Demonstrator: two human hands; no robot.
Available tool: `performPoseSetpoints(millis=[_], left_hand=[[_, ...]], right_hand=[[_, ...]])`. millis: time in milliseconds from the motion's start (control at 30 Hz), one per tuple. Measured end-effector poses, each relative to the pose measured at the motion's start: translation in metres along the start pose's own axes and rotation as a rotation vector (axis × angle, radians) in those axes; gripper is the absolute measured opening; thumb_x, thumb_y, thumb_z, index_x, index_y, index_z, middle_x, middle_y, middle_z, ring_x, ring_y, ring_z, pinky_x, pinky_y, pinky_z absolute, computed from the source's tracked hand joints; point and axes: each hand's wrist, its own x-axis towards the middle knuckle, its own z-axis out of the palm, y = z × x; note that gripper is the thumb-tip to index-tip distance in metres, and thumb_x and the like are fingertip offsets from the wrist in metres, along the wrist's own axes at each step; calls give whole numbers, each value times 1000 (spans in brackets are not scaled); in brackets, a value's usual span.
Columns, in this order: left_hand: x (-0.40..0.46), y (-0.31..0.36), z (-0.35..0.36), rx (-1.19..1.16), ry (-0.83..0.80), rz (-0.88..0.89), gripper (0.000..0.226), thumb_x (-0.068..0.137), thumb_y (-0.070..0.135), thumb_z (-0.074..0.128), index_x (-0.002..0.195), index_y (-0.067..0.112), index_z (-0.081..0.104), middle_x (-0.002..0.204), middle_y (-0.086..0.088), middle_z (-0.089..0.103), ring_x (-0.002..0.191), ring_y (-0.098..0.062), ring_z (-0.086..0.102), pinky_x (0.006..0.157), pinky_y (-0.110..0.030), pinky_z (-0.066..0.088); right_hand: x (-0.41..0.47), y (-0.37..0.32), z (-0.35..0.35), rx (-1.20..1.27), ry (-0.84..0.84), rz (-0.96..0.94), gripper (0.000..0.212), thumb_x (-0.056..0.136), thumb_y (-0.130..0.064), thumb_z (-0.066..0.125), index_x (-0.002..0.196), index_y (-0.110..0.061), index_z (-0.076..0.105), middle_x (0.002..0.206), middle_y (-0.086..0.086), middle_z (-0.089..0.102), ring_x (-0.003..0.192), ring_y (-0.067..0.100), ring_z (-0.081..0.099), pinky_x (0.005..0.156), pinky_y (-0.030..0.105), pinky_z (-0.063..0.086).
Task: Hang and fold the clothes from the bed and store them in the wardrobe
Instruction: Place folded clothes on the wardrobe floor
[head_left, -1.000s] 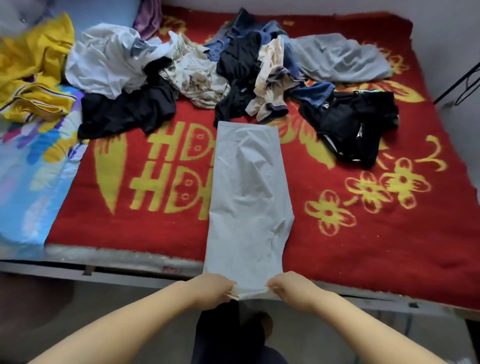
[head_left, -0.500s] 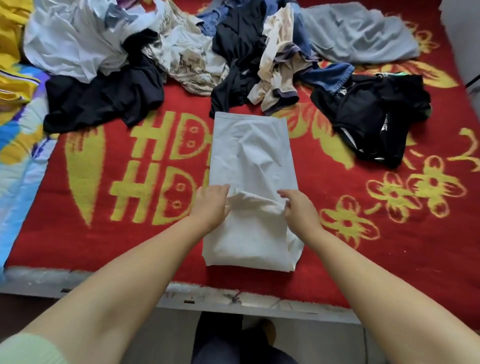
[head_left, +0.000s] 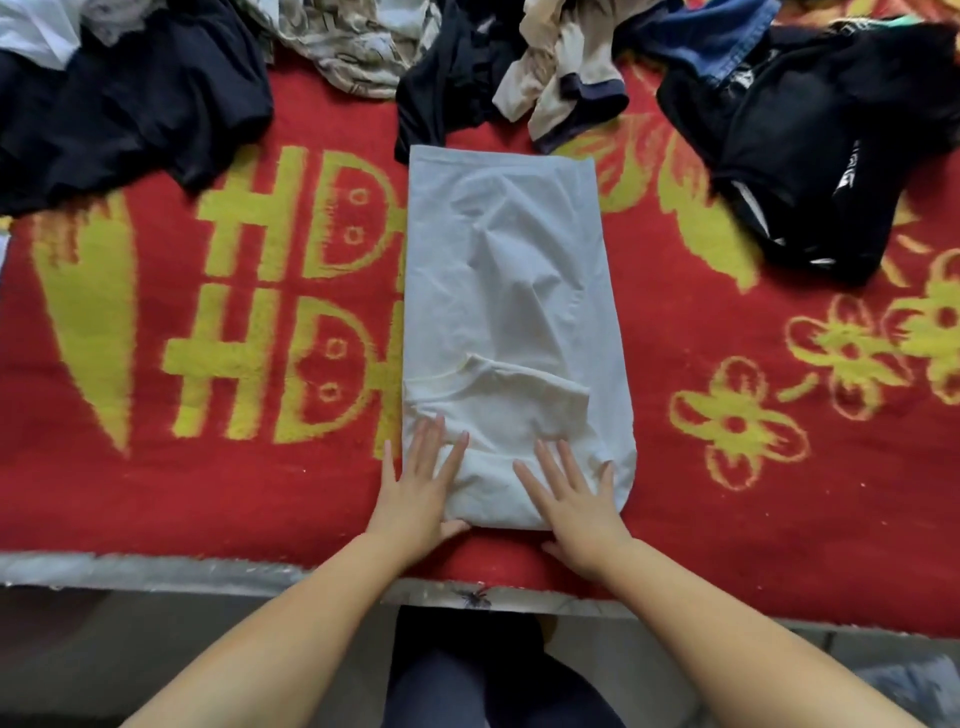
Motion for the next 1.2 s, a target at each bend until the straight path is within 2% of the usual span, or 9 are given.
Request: performPoseSetpoints(millis=[133,233,500,633,700,833,933,1033,1200], left_hand=[[-8,4,-5,-600,290,-262,107,77,43,77,154,14,9,160,-12,4,148,-27,4,118,-42,12],[-4,7,-13,-940,351,-620,62,86,31,71,134,3,43,119,-10,49,121,-35,46,95,-37,40],[34,1,-37,-1346,278,-899,35,89,19,67,114,-1,54,104,-12,57,97,-25,56,85,-37,47],[38,-9,-49,-1673,227,-805,22,88,-6,53,104,6,62,94,-16,66,85,-27,63,78,-38,51],[39,-10,-53,-1683,298,-728,25,88,-7,51,103,9,63,91,-11,67,81,-22,64,77,-35,52],[39,-9,-44,-1574,443,-843,23,93,6,56,116,9,54,97,-7,62,84,-17,59,74,-30,49],[30,-6,-28,-1380,294,-882,28,93,29,61,109,6,55,105,-9,60,92,-22,57,77,-35,48],[17,-3,-14,-1261,56,-736,26,94,26,60,110,5,63,110,-10,65,92,-22,60,73,-30,47],[9,-6,-11,-896,36,-683,35,95,28,56,119,3,62,120,-17,65,109,-35,59,87,-39,47]], right_hand=[[-3,2,-15,248,192,12,70,96,-47,48,154,-21,17,163,5,9,150,26,8,112,55,17],[5,16,-45,459,547,190,56,93,-29,59,144,-12,41,149,8,40,134,31,40,103,46,35],[44,41,-87,695,340,351,30,93,-29,57,119,-14,58,113,7,65,109,30,58,89,39,42],[33,44,-90,740,679,237,14,92,-15,54,100,-9,63,97,11,59,95,27,53,80,39,40],[28,47,-87,763,786,262,15,93,-14,53,104,-11,62,102,12,57,102,28,50,88,42,41],[37,53,-77,850,526,322,54,96,-24,57,144,-14,36,140,14,41,131,30,38,108,44,34],[37,44,-67,844,543,381,76,93,-25,61,153,-11,16,154,17,25,142,33,24,115,43,24],[25,28,-45,390,599,215,80,90,-27,64,154,-14,18,160,19,11,148,35,14,117,52,15],[1,18,8,-95,-11,-165,94,92,-38,58,154,-21,-11,158,7,-25,147,28,-21,114,64,-5]])
